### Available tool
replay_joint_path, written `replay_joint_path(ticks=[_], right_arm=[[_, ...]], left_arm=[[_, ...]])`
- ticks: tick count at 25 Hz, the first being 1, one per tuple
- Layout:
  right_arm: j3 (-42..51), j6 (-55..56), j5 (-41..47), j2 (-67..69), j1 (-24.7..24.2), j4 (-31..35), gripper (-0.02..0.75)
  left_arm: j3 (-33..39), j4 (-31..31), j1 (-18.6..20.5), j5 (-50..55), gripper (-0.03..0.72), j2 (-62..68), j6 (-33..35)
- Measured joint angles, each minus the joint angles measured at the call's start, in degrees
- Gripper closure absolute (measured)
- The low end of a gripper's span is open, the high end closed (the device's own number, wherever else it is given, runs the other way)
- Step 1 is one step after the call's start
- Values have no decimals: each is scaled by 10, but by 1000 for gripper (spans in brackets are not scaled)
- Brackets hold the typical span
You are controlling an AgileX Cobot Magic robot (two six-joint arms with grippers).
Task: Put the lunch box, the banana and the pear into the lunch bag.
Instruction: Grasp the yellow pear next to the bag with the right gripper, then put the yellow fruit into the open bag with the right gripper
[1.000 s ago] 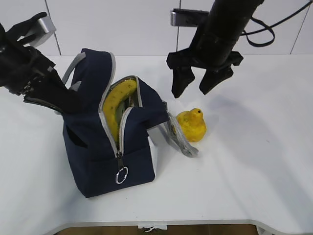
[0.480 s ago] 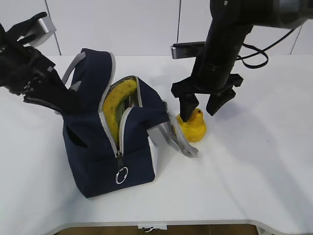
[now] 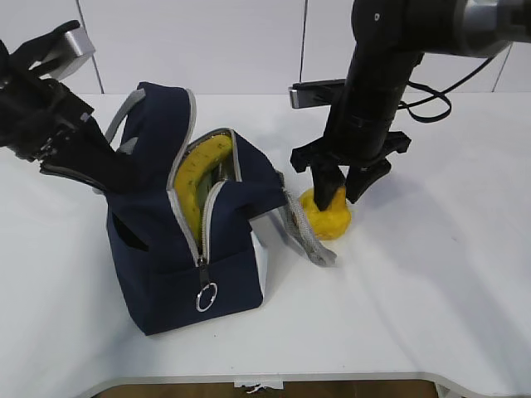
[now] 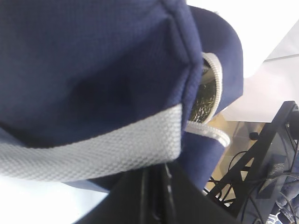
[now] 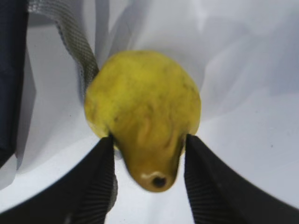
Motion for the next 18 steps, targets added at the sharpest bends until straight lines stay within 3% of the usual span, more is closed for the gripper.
replay_joint_path(ticks=[6, 18], right_arm=[[0, 0, 0, 0, 0, 0, 478], [3, 0, 0, -84, 0, 0, 491]], left_arm=[[0, 0, 0, 0, 694, 0, 0], [0, 1, 0, 0, 694, 0, 0]])
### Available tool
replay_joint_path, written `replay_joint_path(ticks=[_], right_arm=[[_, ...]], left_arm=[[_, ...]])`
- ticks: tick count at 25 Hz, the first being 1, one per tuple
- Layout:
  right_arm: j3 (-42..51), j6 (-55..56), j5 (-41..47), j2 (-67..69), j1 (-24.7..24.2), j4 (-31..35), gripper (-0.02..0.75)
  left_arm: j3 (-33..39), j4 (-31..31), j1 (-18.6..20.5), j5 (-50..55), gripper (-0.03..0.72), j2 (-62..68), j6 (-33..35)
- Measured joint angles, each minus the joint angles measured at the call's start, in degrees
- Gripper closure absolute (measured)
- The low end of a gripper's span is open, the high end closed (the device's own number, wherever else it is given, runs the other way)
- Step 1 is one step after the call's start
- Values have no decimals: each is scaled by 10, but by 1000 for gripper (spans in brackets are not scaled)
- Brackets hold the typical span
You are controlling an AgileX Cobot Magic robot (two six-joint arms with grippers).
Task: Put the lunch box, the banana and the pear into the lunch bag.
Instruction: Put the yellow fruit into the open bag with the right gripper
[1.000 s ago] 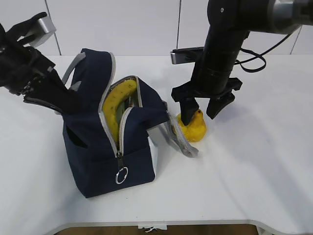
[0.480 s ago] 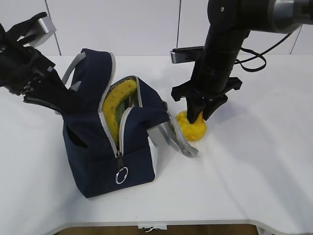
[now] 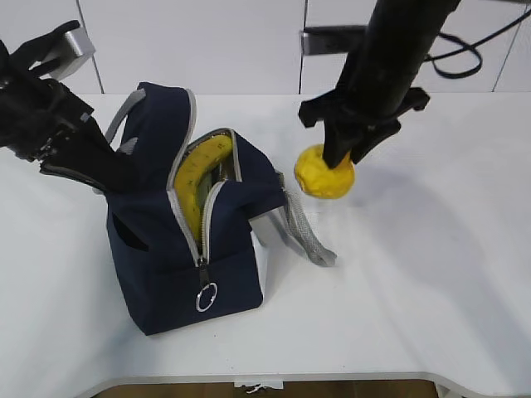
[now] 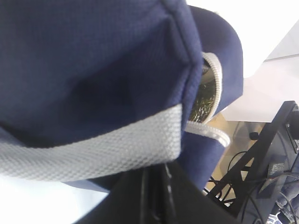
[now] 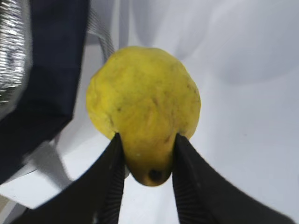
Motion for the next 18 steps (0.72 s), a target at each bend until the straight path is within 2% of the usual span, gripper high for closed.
replay_joint_path(ticks=[4, 7, 13, 18], right_arm=[[0, 0, 1, -59, 0, 8, 491], [0, 0, 6, -83, 0, 39, 491], [0, -65, 12, -80, 0, 210, 492], [0, -100, 12, -54, 0, 275, 492]], left_arm=[[0, 0, 0, 0, 694, 0, 0], [0, 0, 0, 0, 694, 0, 0], [0, 0, 0, -1, 694, 0, 0], [0, -5, 0, 0, 694, 0, 0]])
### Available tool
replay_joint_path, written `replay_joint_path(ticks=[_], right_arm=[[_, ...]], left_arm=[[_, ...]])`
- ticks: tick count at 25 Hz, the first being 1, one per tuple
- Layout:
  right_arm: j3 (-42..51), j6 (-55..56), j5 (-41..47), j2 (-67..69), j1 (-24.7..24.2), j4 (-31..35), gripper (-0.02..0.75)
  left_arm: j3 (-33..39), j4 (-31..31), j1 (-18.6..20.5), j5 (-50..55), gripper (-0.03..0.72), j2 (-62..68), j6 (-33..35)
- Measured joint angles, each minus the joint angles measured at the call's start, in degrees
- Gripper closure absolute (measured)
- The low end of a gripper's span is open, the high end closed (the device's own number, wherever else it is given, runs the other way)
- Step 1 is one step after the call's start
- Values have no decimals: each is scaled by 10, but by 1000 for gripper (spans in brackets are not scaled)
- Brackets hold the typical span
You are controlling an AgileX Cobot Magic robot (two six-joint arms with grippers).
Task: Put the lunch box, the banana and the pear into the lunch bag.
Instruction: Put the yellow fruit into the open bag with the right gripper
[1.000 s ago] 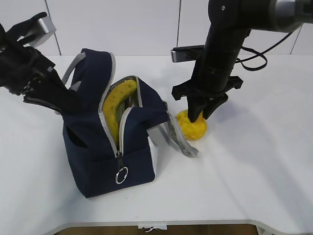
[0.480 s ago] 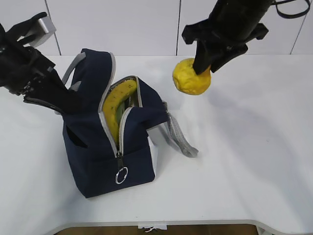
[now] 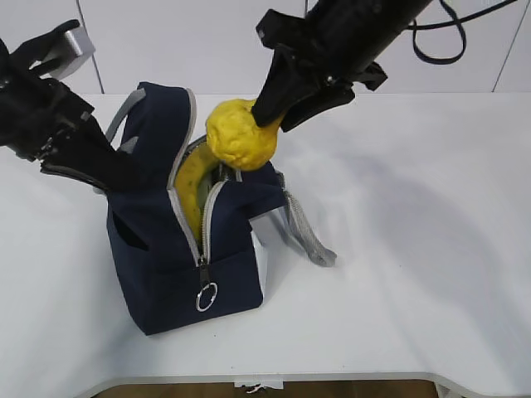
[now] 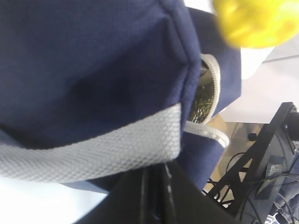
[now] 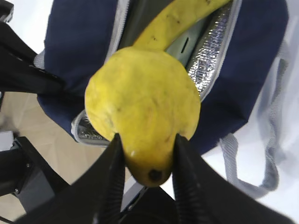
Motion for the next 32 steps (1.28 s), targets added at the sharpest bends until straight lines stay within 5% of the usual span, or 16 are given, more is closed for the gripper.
replay_joint_path(ticks=[12, 32], right_arm=[[0, -82, -39, 79, 0, 141, 494], [-2, -140, -118, 129, 10, 212, 494]], left_arm=[[0, -28, 0, 0, 694, -1, 0], [0, -44, 0, 0, 694, -20, 0]])
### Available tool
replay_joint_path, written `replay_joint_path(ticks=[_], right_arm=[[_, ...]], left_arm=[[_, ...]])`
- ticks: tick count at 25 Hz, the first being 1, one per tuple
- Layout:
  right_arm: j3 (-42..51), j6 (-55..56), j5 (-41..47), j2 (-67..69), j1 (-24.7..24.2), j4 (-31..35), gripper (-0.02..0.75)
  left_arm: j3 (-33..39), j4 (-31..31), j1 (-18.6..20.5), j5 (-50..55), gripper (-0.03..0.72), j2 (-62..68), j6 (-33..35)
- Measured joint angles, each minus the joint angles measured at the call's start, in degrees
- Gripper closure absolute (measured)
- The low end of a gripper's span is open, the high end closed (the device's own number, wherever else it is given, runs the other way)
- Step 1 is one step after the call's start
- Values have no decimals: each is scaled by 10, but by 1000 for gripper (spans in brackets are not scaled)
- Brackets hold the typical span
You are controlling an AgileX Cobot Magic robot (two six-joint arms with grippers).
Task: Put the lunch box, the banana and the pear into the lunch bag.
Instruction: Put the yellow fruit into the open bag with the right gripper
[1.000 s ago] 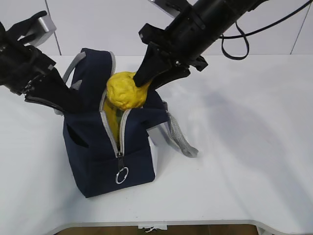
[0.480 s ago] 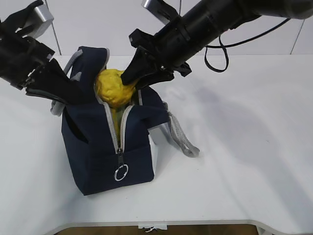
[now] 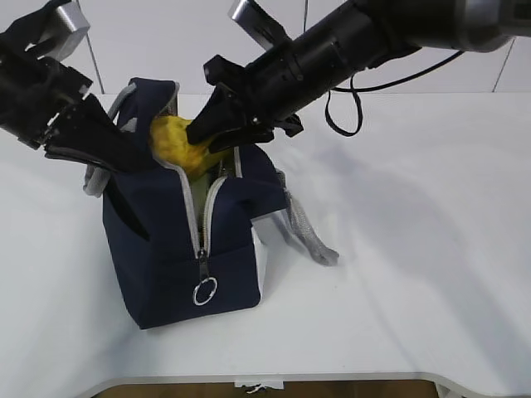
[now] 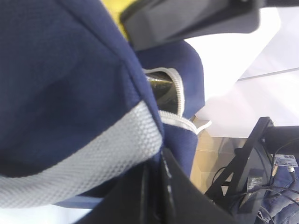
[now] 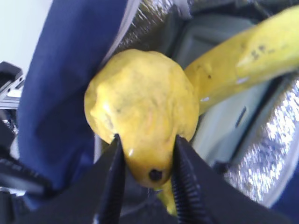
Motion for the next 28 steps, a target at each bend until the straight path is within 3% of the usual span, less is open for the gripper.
replay_joint_path(ticks=[10, 18, 21, 25, 28], right_arm=[[-3, 10, -37, 14, 3, 2, 491], [-3, 10, -16, 21, 3, 12, 459], [-3, 10, 1, 27, 3, 11, 377], [-2, 14, 42, 31, 3, 9, 174], [-2, 14, 78, 31, 3, 9, 146]], left_arm=[[0, 0, 0, 0, 694, -15, 0], [0, 12, 0, 0, 694, -16, 0], [0, 12, 0, 0, 694, -16, 0], [0, 14, 0, 0, 694, -16, 0], [0, 15, 0, 0, 694, -16, 0]])
